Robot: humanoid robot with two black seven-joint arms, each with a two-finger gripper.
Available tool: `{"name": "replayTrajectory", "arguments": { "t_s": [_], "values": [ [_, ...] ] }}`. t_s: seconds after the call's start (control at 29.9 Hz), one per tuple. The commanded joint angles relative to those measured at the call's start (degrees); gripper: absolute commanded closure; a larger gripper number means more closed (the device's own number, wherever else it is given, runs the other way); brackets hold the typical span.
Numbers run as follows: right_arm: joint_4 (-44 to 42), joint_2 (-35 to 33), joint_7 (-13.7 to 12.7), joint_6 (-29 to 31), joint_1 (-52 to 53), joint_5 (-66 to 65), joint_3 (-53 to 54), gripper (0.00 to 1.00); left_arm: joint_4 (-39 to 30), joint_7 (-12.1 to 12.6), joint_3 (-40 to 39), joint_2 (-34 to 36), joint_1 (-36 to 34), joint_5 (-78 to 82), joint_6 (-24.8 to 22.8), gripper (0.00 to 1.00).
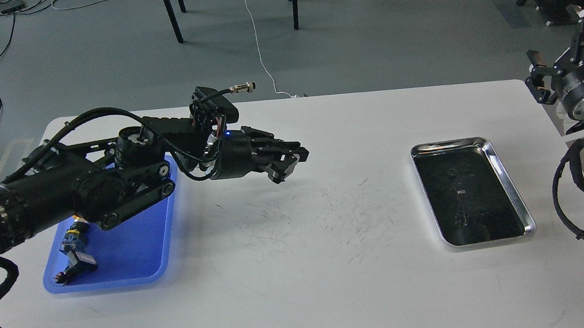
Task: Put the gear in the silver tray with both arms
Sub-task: 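Lift the black gear and carry it toward the table center with the left gripper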
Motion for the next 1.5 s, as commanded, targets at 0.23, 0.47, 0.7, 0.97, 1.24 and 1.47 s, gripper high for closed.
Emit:
{"name": "replayTrajectory", "arguments": {
  "t_s": [0.23,0.47,0.7,0.97,1.24,1.47],
  "values": [
    [-1.32,0.79,-0.03,-0.78,1.25,-0.34,-1.00,0.05,12.55,-0.01,2.45,-15.09,0.44,-0.23,-0.21,0.92],
    [-2.02,1.23,-0.03,-0.78,1.34,-0.78,-1.00,0.05,17.74,-0.01,2.71,-15.09,2.20,-0.41,-0.12,0.91],
    [-3.25,2.20,0.06,-0.69,1.51,-1.04,-2.32,0.05,16.87,-0.01,2.63,-15.09,3.96,-0.23,-0.03,0.91],
    [-3.87,2.46,0.06,-0.51,1.78,-1.13,-2.59,0.05,12.65,-0.01,5.79,-15.09,4.22,0.39,0.67,0.89],
    [-4.13,2.55,0.06,-0.42,1.87,-1.13,-2.59,0.05,10.36,-0.01,5.79,-15.09,6.50,0.30,2.34,0.87],
    [-4.13,2.55,0.15,-0.34,1.86,-1.21,-2.67,0.04,10.27,-0.01,5.79,-15.09,8.44,-0.49,2.26,0.81]
  ]
}}
